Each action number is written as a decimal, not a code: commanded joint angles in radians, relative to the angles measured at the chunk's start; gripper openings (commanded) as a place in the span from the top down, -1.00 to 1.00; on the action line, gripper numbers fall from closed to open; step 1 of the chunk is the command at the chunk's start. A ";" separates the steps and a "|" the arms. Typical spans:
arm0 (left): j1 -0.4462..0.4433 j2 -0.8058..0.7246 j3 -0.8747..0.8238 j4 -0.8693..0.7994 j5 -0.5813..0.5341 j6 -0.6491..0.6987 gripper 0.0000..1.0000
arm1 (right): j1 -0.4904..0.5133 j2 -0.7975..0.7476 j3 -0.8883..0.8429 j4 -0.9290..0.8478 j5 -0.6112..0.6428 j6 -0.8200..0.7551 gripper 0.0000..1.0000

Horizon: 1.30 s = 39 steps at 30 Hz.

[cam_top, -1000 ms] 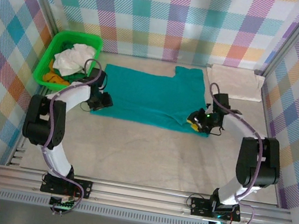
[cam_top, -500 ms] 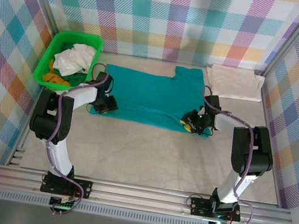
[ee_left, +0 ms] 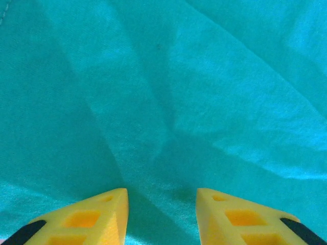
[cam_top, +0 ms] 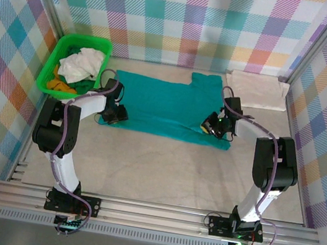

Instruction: Fold and stack the t-shirts

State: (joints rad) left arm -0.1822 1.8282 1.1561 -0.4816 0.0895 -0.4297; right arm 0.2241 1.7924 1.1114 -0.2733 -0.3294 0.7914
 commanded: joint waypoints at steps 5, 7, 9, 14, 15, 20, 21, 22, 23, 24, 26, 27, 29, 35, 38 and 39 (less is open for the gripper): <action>-0.006 -0.046 -0.032 -0.005 -0.023 0.005 0.21 | 0.018 0.073 0.128 -0.080 0.036 -0.081 1.00; -0.006 -0.043 -0.030 -0.007 -0.020 0.006 0.21 | 0.026 0.093 0.185 -0.113 0.067 -0.107 1.00; -0.007 -0.041 -0.032 -0.006 -0.021 0.005 0.22 | 0.034 0.113 0.242 -0.143 0.093 -0.132 1.00; -0.007 -0.044 -0.032 -0.009 -0.028 0.009 0.22 | 0.049 0.186 0.391 -0.225 0.132 -0.190 1.00; -0.007 -0.041 -0.032 -0.011 -0.030 0.009 0.22 | 0.052 0.210 0.424 -0.246 0.133 -0.199 1.00; -0.006 -0.037 -0.036 -0.011 -0.035 0.013 0.22 | 0.070 0.323 0.593 -0.331 0.122 -0.248 1.00; -0.006 -0.037 -0.039 -0.011 -0.037 0.014 0.22 | 0.075 0.343 0.626 -0.348 0.124 -0.255 1.00; -0.007 -0.037 -0.042 -0.009 -0.037 0.013 0.22 | 0.078 0.358 0.648 -0.349 0.125 -0.258 1.00; -0.008 -0.035 -0.044 -0.010 -0.036 0.013 0.22 | 0.079 0.369 0.668 -0.352 0.125 -0.261 1.00; -0.006 -0.032 -0.044 -0.011 -0.038 0.013 0.22 | 0.080 0.384 0.695 -0.367 0.118 -0.269 0.83; -0.006 -0.029 -0.044 -0.014 -0.038 0.014 0.21 | 0.080 0.417 0.769 -0.415 0.099 -0.292 0.52; -0.007 -0.029 -0.045 -0.014 -0.037 0.014 0.21 | 0.083 0.421 0.790 -0.428 0.092 -0.302 0.54; -0.007 -0.032 -0.048 -0.014 -0.044 0.014 0.21 | 0.082 0.407 0.804 -0.434 0.082 -0.314 0.50; -0.006 -0.050 -0.053 -0.011 -0.054 0.011 0.20 | 0.080 0.232 0.681 -0.408 0.088 -0.337 0.42; -0.007 -0.056 -0.051 -0.004 -0.058 0.009 0.20 | 0.078 0.073 0.437 -0.281 0.105 -0.278 0.48; -0.007 -0.051 -0.046 -0.005 -0.058 0.009 0.20 | 0.068 0.034 0.365 -0.262 0.111 -0.246 0.47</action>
State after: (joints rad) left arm -0.1822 1.8080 1.1168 -0.4755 0.0532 -0.4290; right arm 0.3008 1.9553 1.6115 -0.5964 -0.2234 0.4961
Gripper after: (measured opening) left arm 0.397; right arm 0.265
